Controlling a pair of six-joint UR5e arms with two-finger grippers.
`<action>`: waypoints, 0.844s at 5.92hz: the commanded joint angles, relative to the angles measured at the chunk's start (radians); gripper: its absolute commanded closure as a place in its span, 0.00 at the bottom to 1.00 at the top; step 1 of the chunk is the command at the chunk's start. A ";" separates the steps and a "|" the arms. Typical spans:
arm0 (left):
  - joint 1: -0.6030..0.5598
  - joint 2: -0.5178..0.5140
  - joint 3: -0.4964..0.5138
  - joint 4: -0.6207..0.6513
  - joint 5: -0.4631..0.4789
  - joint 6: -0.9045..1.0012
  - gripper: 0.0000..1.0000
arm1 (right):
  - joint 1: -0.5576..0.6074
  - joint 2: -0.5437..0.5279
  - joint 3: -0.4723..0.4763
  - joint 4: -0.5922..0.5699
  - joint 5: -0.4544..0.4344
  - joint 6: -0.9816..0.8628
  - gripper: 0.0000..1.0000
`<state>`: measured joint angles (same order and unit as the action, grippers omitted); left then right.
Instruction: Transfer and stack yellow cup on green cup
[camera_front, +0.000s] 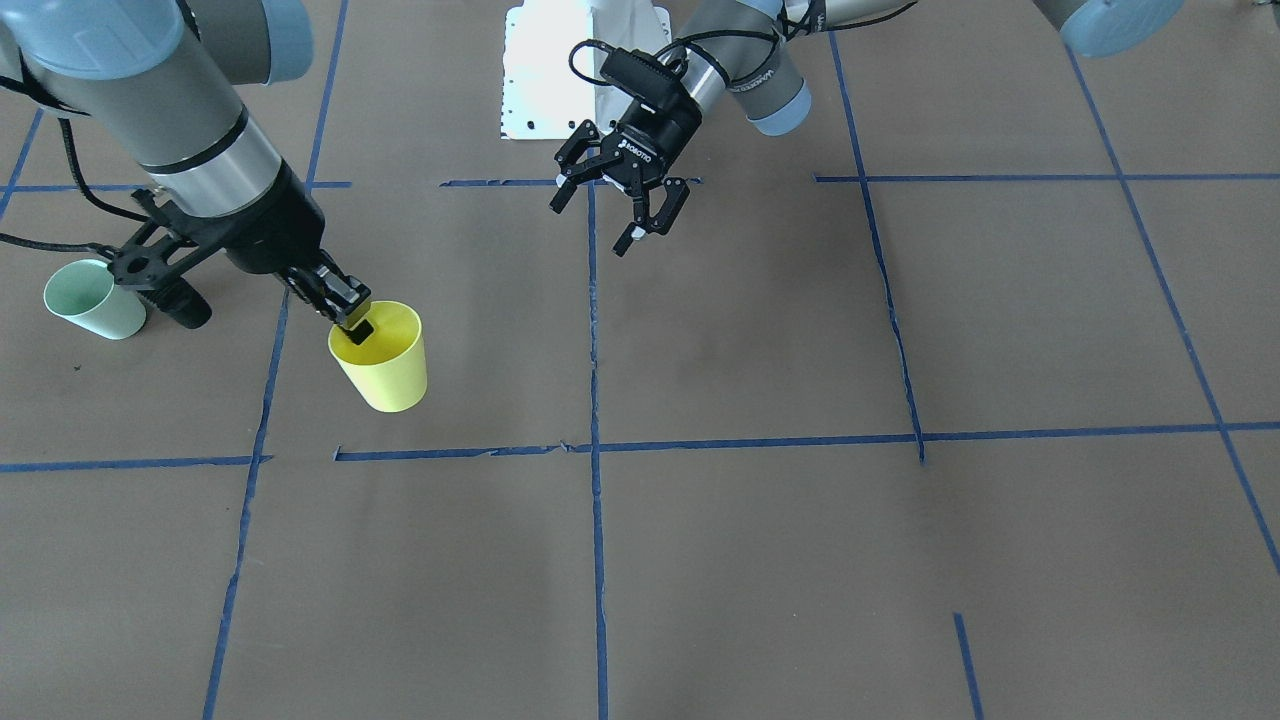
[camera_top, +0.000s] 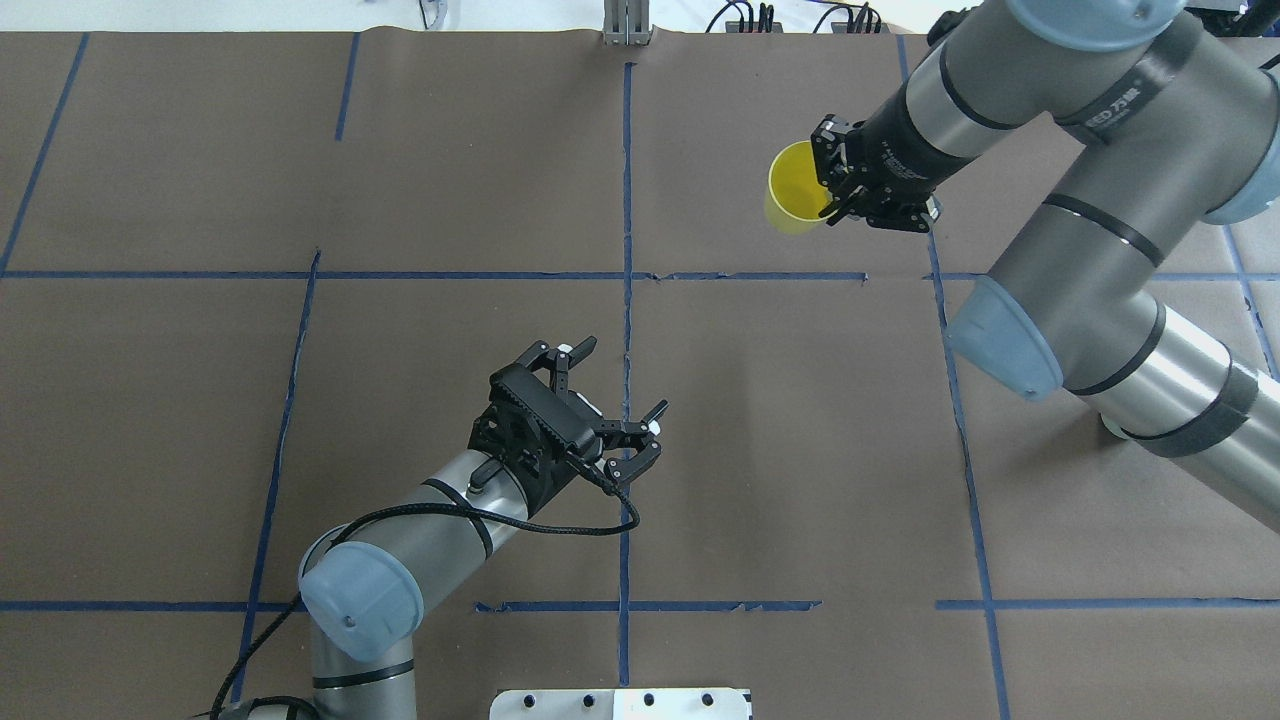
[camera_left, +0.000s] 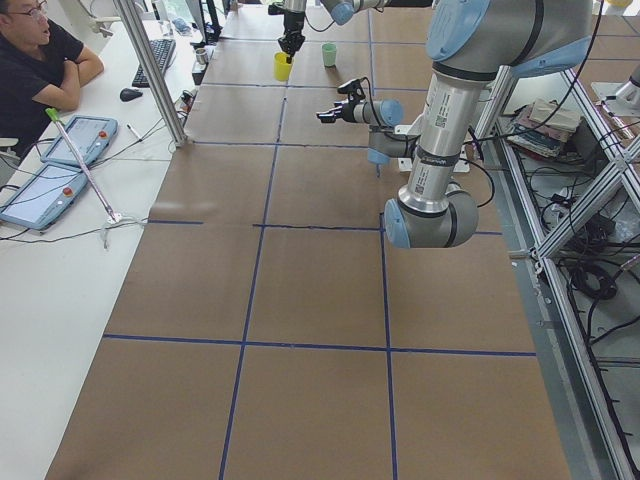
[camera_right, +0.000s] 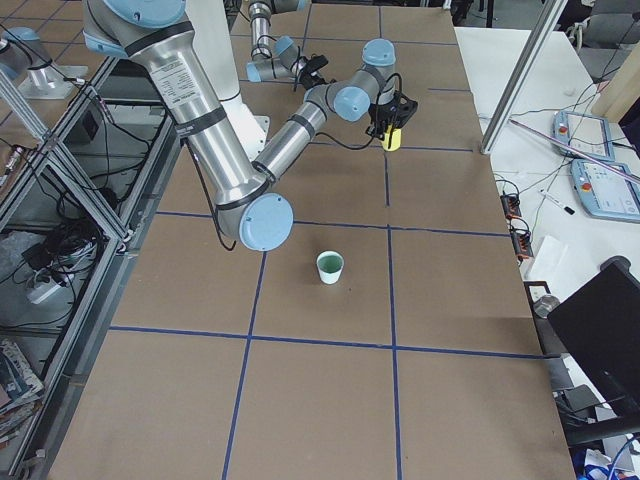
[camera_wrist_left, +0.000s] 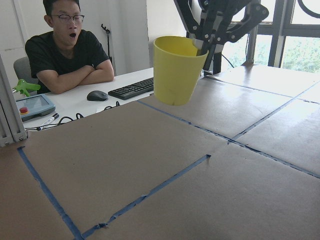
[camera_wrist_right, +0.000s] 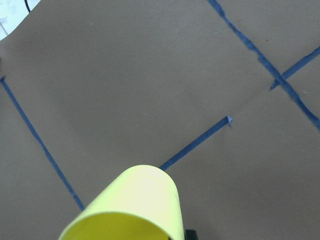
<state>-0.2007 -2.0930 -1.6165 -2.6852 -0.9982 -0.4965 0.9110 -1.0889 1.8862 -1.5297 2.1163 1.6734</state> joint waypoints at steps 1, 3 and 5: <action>-0.023 0.004 0.000 0.149 -0.008 -0.135 0.00 | 0.040 -0.131 0.095 0.000 0.007 -0.001 1.00; -0.127 0.002 -0.015 0.357 -0.208 -0.351 0.00 | 0.066 -0.268 0.167 0.000 0.020 -0.029 1.00; -0.303 0.001 -0.017 0.668 -0.436 -0.457 0.00 | 0.170 -0.399 0.194 0.000 0.191 -0.204 1.00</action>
<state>-0.4080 -2.0925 -1.6325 -2.1465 -1.2887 -0.8828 1.0287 -1.4299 2.0705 -1.5294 2.2167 1.5577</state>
